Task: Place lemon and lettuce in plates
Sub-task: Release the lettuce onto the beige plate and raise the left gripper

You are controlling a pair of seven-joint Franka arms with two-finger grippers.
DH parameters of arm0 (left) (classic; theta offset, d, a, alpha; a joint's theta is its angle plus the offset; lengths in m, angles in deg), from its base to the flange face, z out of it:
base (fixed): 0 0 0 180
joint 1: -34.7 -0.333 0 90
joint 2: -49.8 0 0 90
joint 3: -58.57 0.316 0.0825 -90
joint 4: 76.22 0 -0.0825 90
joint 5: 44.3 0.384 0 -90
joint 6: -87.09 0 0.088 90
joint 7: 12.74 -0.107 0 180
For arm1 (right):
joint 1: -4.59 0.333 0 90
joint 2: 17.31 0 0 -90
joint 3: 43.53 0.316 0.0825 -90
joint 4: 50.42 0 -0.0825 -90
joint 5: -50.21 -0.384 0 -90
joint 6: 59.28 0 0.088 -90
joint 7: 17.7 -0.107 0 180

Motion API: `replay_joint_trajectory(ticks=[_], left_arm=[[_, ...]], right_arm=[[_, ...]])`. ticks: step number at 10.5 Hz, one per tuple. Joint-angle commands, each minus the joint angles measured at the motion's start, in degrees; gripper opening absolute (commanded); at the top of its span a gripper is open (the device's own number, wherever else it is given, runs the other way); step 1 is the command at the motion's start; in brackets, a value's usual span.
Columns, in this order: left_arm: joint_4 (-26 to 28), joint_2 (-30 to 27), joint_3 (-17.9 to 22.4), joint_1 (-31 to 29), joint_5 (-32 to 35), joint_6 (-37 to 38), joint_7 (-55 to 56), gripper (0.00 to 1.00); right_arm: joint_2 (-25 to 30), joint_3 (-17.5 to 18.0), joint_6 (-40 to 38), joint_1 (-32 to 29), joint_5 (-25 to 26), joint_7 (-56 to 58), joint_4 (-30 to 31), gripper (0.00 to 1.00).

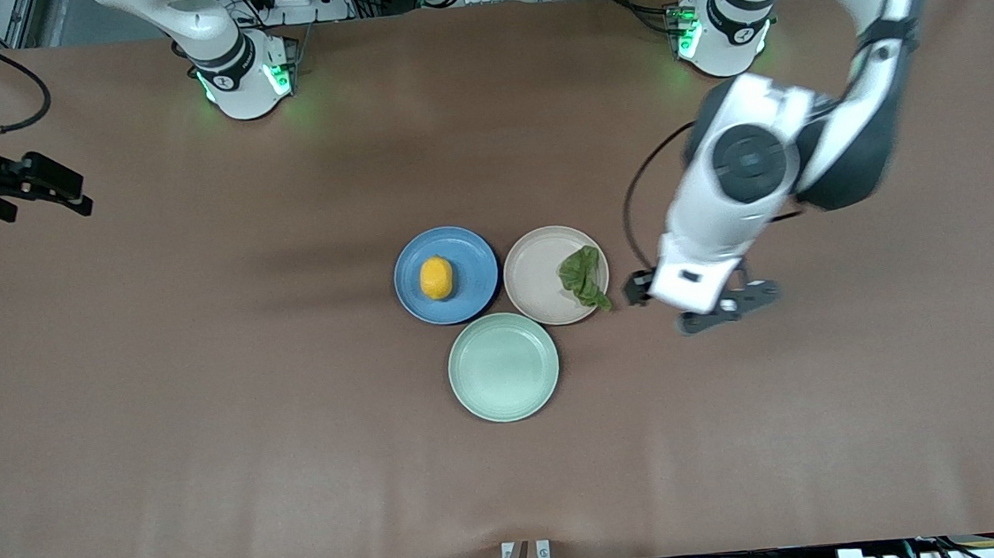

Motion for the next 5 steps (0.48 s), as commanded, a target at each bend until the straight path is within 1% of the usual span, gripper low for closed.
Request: replay_joint_trajectory(ticks=[1, 3, 5], left_arm=[[1.54, -5.42, -0.45, -5.49, 0.85, 3.44, -6.98, 1.00], [1.63, -9.82, -0.45, -7.70, 0.41, 8.18, -7.53, 1.00], [1.72, -12.55, -0.45, -9.64, 0.14, 9.69, -9.10, 1.00]], right_arm=[[-1.67, -1.71, -2.18, 0.07, 0.41, 0.61, -3.63, 1.00], [-3.68, -2.86, -3.93, 0.68, 0.50, 0.70, -6.70, 1.00], [-4.48, -3.04, -5.43, 1.04, 0.41, 0.61, -7.77, 1.00]])
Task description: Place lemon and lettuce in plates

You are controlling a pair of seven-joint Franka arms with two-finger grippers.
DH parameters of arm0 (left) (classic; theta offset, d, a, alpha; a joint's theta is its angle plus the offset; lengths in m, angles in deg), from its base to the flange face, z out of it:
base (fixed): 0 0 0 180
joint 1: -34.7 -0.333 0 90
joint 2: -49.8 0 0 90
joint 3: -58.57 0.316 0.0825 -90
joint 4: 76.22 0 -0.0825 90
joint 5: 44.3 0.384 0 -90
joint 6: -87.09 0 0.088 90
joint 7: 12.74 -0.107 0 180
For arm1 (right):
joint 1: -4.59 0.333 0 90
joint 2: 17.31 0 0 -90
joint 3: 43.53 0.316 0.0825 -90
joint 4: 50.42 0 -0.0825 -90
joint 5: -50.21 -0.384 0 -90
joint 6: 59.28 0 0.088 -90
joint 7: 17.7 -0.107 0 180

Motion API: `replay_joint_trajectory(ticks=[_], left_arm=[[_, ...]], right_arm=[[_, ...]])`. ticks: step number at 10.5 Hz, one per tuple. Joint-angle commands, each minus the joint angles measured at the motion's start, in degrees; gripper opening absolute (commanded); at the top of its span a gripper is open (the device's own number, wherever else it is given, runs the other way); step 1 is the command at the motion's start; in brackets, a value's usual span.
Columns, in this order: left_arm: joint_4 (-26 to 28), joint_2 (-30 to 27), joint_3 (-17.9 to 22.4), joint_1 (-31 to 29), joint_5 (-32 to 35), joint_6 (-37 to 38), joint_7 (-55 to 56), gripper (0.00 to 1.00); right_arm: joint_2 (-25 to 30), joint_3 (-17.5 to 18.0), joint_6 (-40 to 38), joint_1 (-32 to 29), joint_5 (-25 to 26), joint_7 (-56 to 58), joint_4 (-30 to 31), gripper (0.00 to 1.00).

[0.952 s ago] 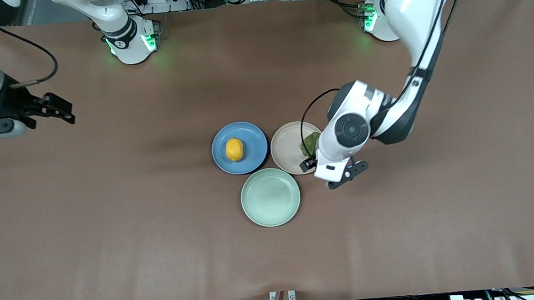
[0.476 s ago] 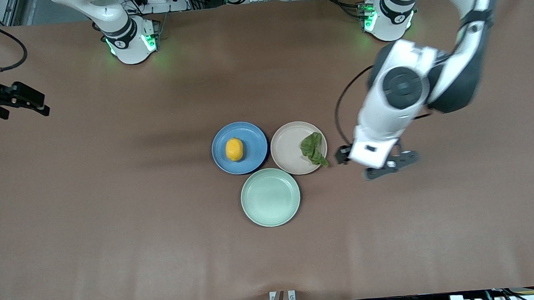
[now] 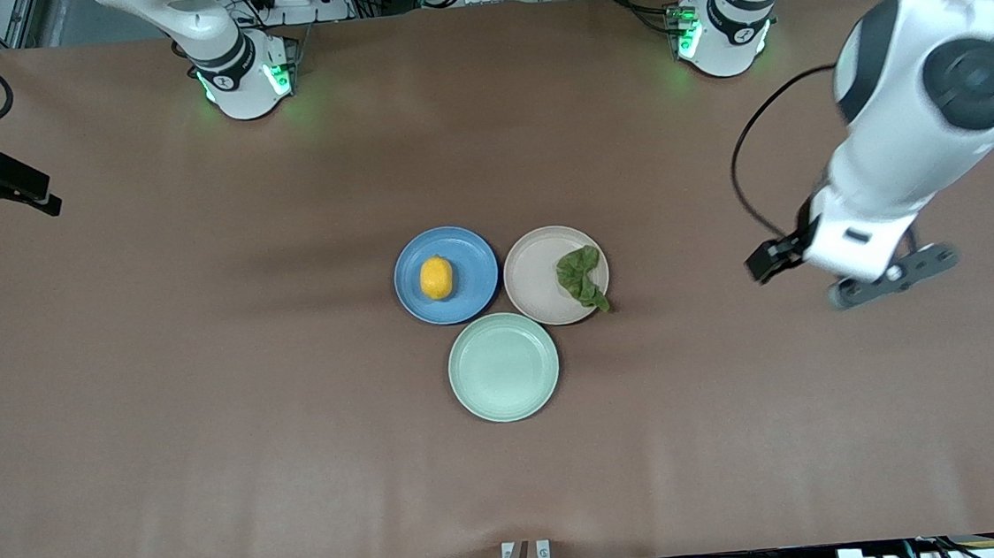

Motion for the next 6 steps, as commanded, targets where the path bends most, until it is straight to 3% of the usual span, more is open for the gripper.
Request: replay_joint_trajectory(ticks=[1, 6], left_arm=[[1.79, -3.29, -1.01, -3.33, 0.05, 1.19, -5.78, 1.00], [1.70, -5.84, -0.75, -4.23, 0.05, 4.61, -9.07, 1.00]], right_arm=[[-1.96, -1.03, -2.73, 1.05, 0.41, 0.41, -3.00, 1.00], [-2.58, -1.48, -5.90, 1.93, 1.63, 0.23, -3.52, 1.00]])
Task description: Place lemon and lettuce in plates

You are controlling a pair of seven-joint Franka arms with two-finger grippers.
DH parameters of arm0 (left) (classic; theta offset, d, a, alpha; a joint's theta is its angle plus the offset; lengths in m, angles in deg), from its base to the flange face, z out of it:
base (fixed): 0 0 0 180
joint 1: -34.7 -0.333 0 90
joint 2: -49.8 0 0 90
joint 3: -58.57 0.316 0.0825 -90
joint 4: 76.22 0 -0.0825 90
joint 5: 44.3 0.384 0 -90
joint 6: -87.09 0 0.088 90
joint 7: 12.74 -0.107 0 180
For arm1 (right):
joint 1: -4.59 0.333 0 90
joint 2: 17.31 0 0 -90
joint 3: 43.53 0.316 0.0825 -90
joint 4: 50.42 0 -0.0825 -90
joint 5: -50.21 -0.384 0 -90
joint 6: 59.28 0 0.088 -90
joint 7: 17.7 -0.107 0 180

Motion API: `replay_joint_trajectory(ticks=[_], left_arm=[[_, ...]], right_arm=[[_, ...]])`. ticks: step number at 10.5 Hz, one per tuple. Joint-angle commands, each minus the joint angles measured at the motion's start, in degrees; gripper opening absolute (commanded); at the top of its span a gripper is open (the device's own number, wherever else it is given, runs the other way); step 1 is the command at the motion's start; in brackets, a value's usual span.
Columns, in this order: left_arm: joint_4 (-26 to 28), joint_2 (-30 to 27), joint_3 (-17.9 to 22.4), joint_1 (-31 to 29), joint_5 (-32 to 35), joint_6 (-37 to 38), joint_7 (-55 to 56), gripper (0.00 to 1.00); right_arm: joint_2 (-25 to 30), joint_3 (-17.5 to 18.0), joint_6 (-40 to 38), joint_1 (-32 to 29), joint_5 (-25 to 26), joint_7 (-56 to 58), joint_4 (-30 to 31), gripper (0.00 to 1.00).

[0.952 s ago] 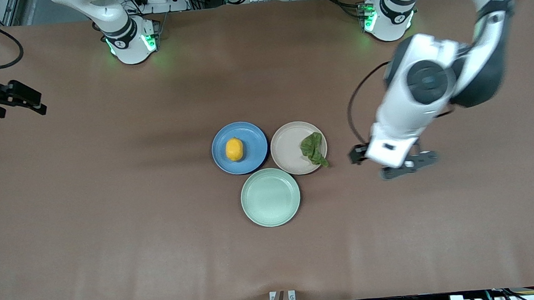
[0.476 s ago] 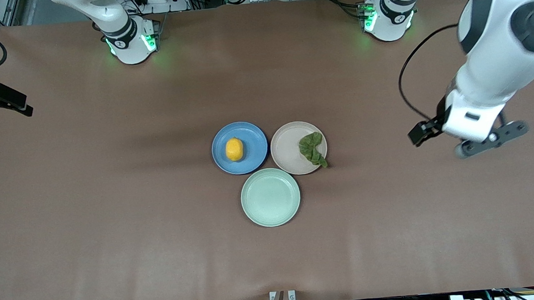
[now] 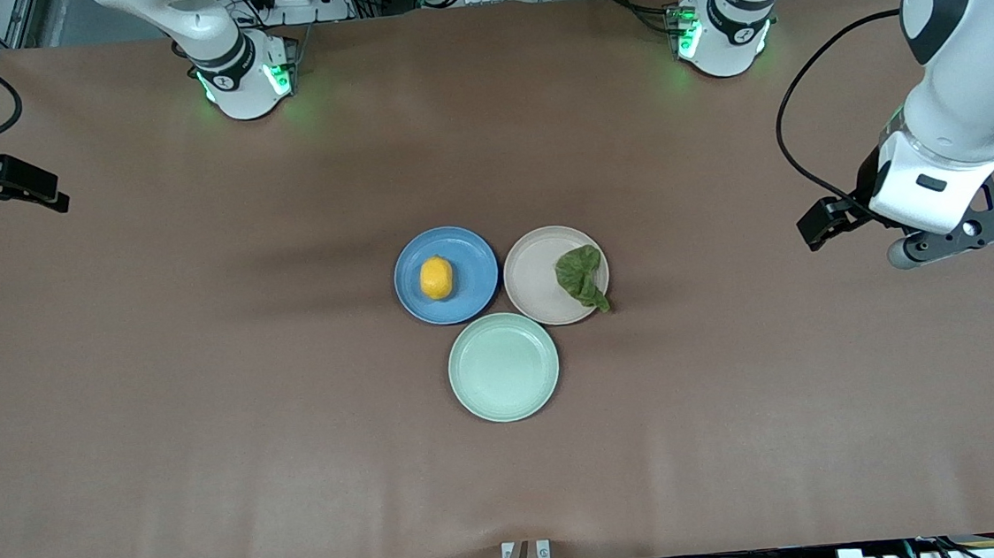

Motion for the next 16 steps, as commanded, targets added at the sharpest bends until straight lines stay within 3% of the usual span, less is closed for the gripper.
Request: replay_joint_trajectory(ticks=[1, 5, 8, 12, 14, 16], left_arm=[[1.29, -2.58, -0.58, -1.73, -0.29, 1.97, -3.29, 1.00], [2.69, -5.91, 0.73, -2.26, -3.11, 3.81, -11.19, 1.00], [3.84, -8.72, 4.24, -0.68, -5.03, 4.17, -14.55, 1.00], [5.34, -11.02, 4.25, -1.82, -7.77, 5.49, -17.80, 1.00], [5.16, -10.76, 1.63, -4.45, -8.47, 5.49, -17.20, 1.00], [4.90, -10.49, 1.44, -4.37, -7.95, 5.49, -17.63, 1.00]], right_arm=[[-1.12, -0.77, -1.63, 1.18, 1.14, 0.06, -2.07, 1.00], [-1.21, -0.77, -1.45, 1.35, 1.05, -0.12, -1.99, 1.00], [-1.47, -0.77, -1.10, 1.62, 1.14, -0.12, -2.07, 1.00], [-2.35, -0.77, -1.10, 1.53, 1.05, -0.12, -2.25, 1.00], [-2.52, -0.77, -1.10, 1.36, 0.97, -0.29, -2.34, 1.00], [-2.70, -0.77, -1.10, 1.35, 0.97, -0.29, -2.69, 1.00]])
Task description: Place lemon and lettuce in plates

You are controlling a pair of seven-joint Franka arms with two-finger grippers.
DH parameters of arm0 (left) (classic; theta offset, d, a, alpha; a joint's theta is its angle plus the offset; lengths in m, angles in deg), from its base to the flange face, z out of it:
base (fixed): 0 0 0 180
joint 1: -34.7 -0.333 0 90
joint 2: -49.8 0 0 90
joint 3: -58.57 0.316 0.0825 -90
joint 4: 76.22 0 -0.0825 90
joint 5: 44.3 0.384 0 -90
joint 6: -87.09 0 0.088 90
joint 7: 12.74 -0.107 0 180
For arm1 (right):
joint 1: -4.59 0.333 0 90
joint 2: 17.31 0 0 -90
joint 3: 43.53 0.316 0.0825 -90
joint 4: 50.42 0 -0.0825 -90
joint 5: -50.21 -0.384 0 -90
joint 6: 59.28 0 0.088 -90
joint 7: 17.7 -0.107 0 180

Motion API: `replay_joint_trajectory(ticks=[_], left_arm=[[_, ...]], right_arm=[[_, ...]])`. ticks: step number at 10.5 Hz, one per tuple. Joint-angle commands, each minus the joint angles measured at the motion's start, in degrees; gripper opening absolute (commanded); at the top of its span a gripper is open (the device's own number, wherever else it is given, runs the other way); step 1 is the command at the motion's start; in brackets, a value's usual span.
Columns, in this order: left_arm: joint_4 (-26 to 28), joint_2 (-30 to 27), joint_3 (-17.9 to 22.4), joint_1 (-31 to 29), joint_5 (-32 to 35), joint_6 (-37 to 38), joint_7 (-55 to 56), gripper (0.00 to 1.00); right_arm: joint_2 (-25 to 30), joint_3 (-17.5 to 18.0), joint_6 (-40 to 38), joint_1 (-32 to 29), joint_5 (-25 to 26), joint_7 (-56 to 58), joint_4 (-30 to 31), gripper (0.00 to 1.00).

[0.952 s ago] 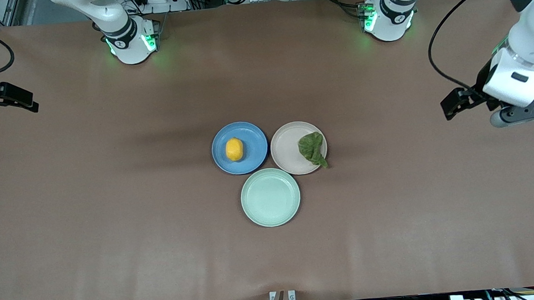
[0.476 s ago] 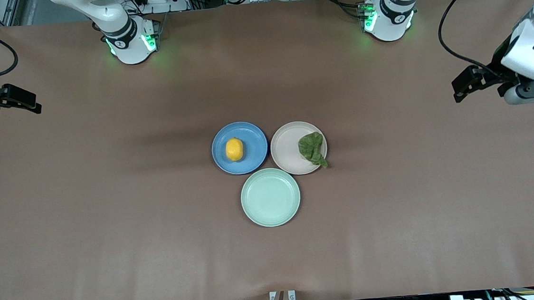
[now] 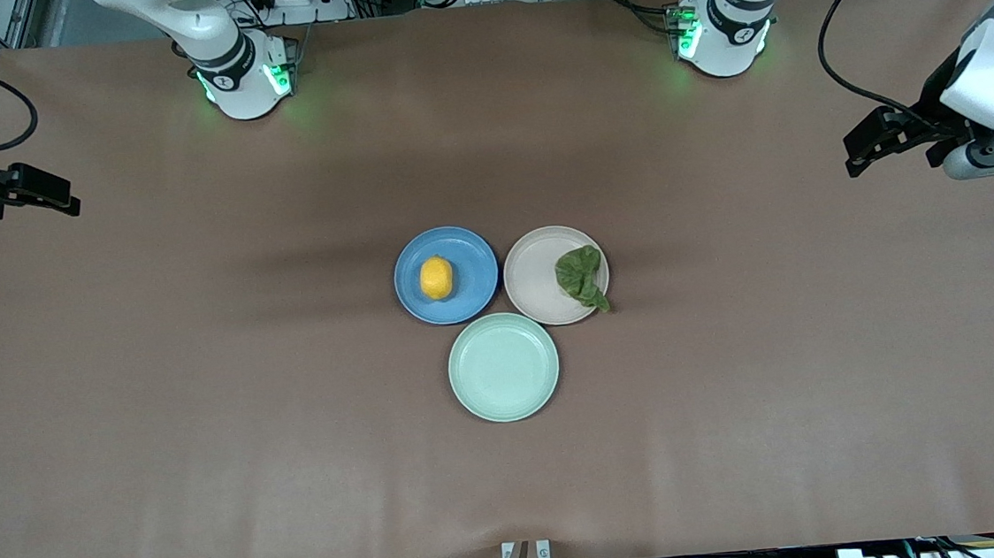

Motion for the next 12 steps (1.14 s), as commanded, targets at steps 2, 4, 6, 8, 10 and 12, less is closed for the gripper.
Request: replay_joint_trajectory(ticks=[2, 4, 6, 8, 10, 12], left_arm=[[-0.49, -0.73, -0.96, -0.99, -0.56, 0.37, -1.28, 1.00], [-0.59, -0.56, -0.96, -0.99, -0.56, 0.37, -0.93, 1.00], [-0.68, 0.15, -0.88, -1.17, -0.56, 0.37, -1.19, 1.00], [-0.94, -0.29, -0.44, -1.34, 0.67, 0.37, -1.37, 1.00], [-1.73, -0.21, -0.44, -1.25, 1.90, 0.37, -1.54, 1.00], [-1.82, -0.29, -0.44, -1.25, 1.99, 0.37, -2.07, 1.00]], right_arm=[[-1.38, -0.44, -0.84, 0.64, 0.96, -0.28, -2.69, 1.00], [-1.29, -0.44, -0.84, 0.46, 0.96, -0.28, -2.78, 1.00], [-1.38, -0.44, -0.84, 0.28, 0.88, -0.28, -2.78, 1.00], [-1.29, -0.52, -0.84, 0.02, 0.96, -0.11, -2.78, 1.00], [-1.29, -0.52, -0.84, -0.68, 0.87, -0.11, -2.78, 1.00], [-1.29, -0.52, -0.84, -0.86, 0.96, 0.33, -2.78, 1.00]])
